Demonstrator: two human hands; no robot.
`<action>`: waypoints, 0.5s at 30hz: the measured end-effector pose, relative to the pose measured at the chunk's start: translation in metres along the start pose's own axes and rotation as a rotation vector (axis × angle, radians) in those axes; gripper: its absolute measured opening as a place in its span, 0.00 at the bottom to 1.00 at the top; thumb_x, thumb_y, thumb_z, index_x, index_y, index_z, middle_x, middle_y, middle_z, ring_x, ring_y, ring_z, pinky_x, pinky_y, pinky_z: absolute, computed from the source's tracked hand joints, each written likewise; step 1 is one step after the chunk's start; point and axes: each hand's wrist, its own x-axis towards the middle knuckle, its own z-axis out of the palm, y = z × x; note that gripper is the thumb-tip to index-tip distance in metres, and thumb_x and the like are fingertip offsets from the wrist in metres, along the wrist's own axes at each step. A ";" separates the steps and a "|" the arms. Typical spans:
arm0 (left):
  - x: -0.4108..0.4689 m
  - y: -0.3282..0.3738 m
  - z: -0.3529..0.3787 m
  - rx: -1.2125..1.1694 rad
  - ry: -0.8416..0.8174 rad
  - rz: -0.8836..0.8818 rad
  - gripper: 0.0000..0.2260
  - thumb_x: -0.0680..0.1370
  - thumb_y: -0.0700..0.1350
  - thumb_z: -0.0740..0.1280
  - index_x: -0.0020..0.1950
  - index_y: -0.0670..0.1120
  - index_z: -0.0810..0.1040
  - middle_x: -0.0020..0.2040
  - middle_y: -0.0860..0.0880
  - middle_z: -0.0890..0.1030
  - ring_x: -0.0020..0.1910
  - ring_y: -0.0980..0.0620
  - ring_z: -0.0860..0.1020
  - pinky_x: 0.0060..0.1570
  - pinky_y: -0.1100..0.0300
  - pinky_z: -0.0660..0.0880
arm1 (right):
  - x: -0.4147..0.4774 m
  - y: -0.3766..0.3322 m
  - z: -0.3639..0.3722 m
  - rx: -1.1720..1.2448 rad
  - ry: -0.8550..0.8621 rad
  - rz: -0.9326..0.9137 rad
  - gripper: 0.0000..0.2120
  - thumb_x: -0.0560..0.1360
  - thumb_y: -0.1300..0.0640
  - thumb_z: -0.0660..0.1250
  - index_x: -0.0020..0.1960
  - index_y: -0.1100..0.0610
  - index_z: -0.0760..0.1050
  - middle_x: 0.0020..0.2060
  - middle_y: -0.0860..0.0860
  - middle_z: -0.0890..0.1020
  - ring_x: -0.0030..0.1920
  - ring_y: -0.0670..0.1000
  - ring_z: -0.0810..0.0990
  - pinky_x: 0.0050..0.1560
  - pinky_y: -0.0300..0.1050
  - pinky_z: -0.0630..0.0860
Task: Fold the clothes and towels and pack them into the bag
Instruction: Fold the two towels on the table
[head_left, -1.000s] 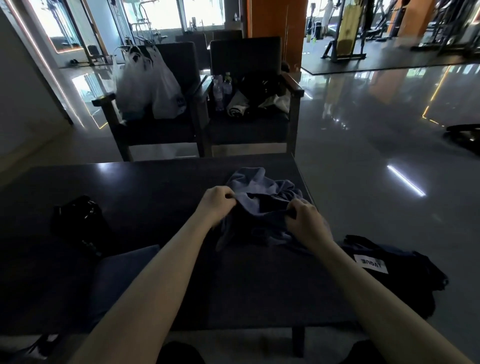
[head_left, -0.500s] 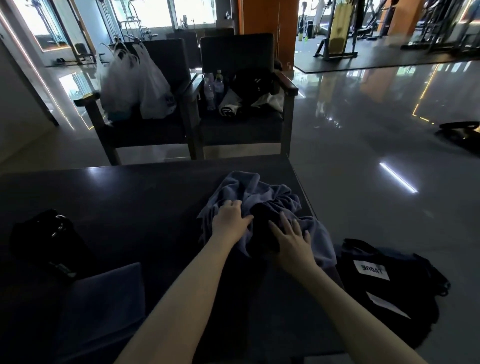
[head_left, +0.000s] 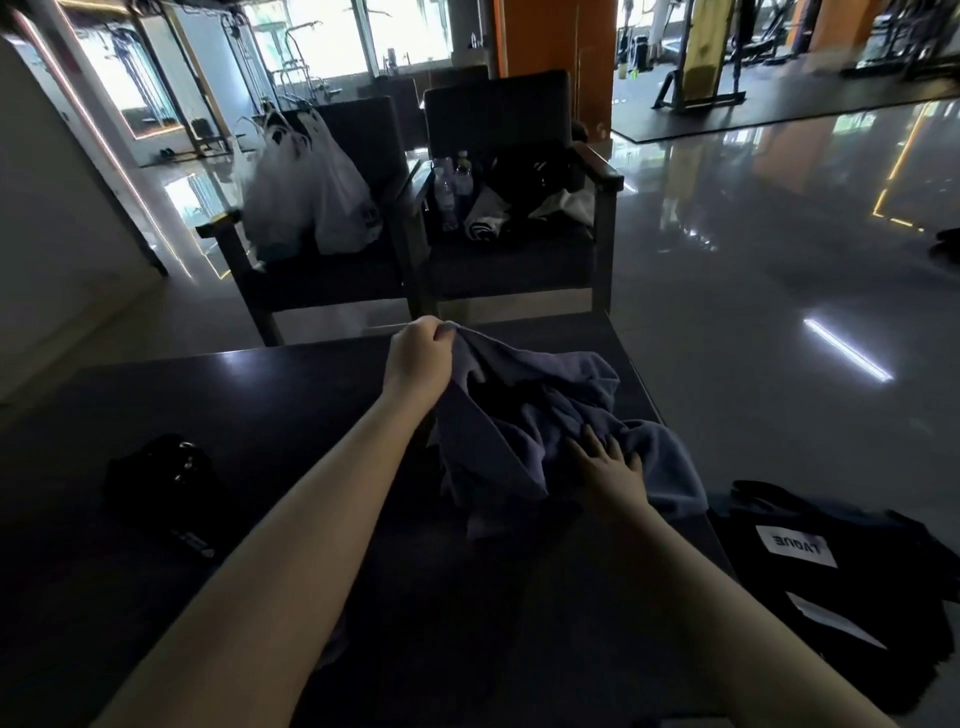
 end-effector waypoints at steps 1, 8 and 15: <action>0.002 0.004 -0.011 -0.005 0.031 -0.008 0.12 0.83 0.44 0.56 0.50 0.40 0.77 0.45 0.46 0.77 0.45 0.50 0.74 0.42 0.60 0.64 | -0.001 0.000 -0.003 -0.019 -0.011 0.007 0.32 0.79 0.45 0.58 0.77 0.45 0.47 0.77 0.50 0.43 0.76 0.59 0.44 0.73 0.60 0.48; 0.011 0.030 -0.085 -0.099 0.213 -0.031 0.14 0.82 0.44 0.57 0.55 0.38 0.79 0.51 0.42 0.80 0.48 0.49 0.74 0.44 0.61 0.65 | -0.019 -0.002 -0.005 -0.027 0.058 -0.009 0.28 0.78 0.44 0.58 0.75 0.44 0.54 0.76 0.48 0.54 0.75 0.56 0.53 0.71 0.61 0.52; -0.010 0.039 -0.099 -0.109 -0.014 0.116 0.09 0.80 0.44 0.61 0.46 0.46 0.80 0.42 0.50 0.79 0.43 0.52 0.76 0.37 0.63 0.68 | -0.027 -0.035 -0.044 0.193 0.379 -0.092 0.27 0.77 0.52 0.63 0.73 0.55 0.59 0.72 0.53 0.63 0.64 0.57 0.72 0.53 0.50 0.73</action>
